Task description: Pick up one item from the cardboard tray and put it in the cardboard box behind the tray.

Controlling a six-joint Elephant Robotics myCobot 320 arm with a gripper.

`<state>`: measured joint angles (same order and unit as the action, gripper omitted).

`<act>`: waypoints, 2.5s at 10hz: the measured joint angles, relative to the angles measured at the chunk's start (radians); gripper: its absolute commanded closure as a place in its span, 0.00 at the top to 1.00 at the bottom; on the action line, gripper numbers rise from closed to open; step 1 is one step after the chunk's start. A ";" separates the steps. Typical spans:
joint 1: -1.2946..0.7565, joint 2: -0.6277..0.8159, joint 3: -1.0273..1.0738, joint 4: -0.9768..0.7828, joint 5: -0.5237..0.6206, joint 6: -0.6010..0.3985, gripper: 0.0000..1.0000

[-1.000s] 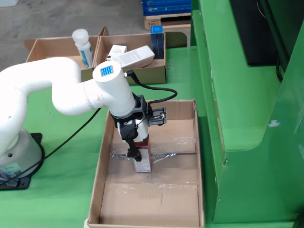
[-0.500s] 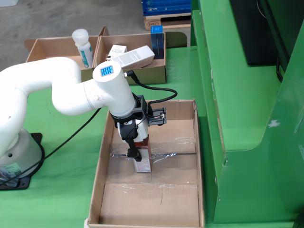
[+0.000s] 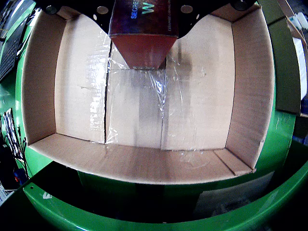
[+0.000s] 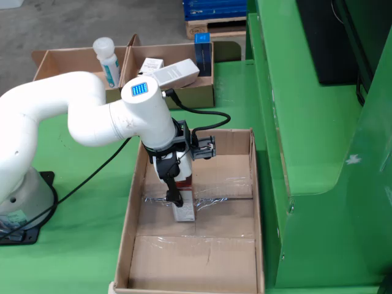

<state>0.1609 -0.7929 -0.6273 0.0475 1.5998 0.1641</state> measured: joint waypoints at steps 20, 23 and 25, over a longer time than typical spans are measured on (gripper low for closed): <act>0.083 -0.011 0.600 -0.159 0.006 -0.228 0.00; 0.184 0.038 0.601 -0.297 0.017 -0.311 0.00; 0.221 0.073 0.600 -0.397 0.008 -0.343 0.00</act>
<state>0.3819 -0.7194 -0.0276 -0.3496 1.6074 -0.1794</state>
